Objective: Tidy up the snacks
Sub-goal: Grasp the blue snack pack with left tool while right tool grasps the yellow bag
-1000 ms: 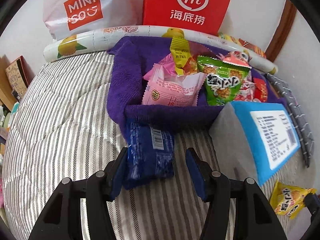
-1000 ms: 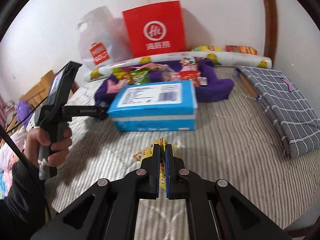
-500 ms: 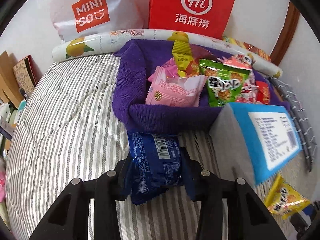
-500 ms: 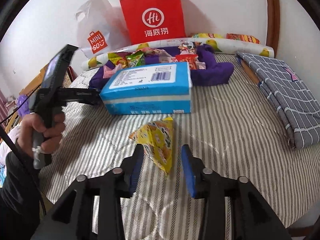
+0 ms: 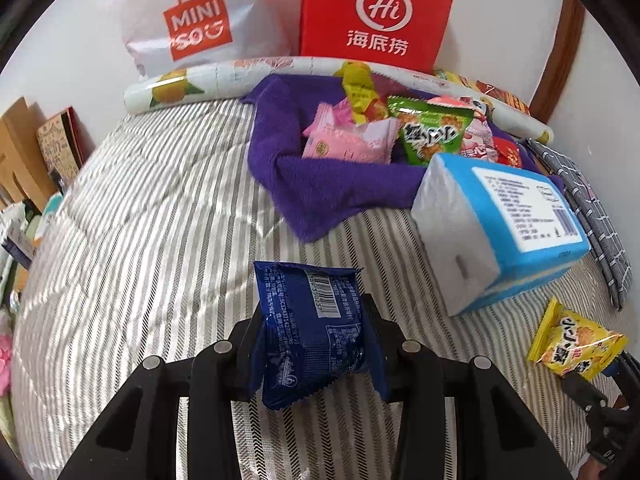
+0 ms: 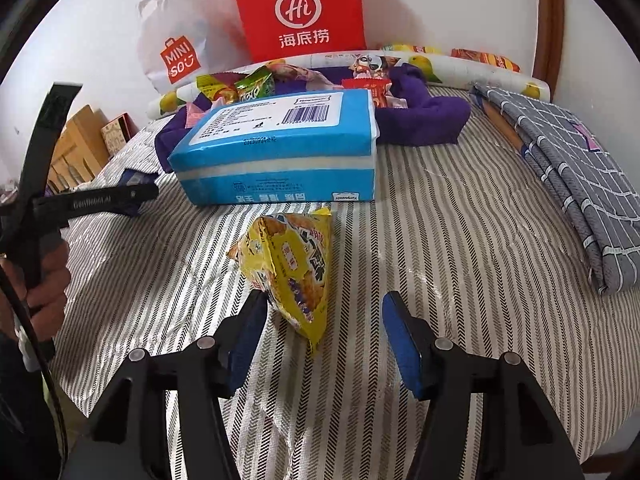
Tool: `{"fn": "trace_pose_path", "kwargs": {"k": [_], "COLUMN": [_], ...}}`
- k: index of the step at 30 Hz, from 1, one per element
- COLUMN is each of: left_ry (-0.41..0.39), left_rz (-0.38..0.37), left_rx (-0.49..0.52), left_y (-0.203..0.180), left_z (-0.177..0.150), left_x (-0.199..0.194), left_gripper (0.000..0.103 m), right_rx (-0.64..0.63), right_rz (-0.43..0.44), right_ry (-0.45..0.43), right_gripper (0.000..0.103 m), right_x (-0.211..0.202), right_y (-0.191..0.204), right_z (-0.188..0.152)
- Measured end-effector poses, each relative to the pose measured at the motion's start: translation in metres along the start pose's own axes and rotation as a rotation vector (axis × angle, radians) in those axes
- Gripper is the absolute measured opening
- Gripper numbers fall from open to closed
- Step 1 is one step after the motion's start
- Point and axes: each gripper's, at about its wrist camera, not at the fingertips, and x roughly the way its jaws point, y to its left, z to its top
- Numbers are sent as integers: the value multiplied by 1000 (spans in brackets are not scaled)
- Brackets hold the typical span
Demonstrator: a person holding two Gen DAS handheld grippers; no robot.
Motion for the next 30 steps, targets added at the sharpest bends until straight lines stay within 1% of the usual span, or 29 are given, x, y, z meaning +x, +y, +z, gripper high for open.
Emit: {"fn": "trace_pose_path", "kwargs": {"k": [4, 7, 13, 17, 23, 25, 28, 29, 30], "left_ry": [-38, -37, -38, -36, -35, -36, -40, -42, -42], "left_rz": [18, 24, 22, 27, 32, 29, 10, 3, -3], "left_rx": [22, 26, 27, 32, 35, 33, 19, 13, 9], "left_y": [-3, -4, -4, -4, -6, -6, -3, -2, -1], "left_z": [-5, -4, -4, -4, -4, -4, -4, -4, -4], "left_x": [-1, -1, 0, 0, 0, 0, 0, 0, -1], "left_gripper": [40, 40, 40, 40, 40, 40, 40, 40, 40], "right_rx": [26, 26, -10, -13, -1, -4, -33, -46, -50], "right_rz": [26, 39, 35, 44, 35, 24, 14, 5, 1], "right_ry": [-8, -14, 8, -2, -1, -13, -3, -2, -6], "right_gripper": [60, 60, 60, 71, 72, 72, 72, 70, 62], "right_x": [-1, 0, 11, 18, 26, 28, 31, 32, 31], "right_y": [-4, -4, 2, 6, 11, 12, 16, 17, 17], "right_z": [0, 0, 10, 18, 28, 30, 31, 31, 31]}}
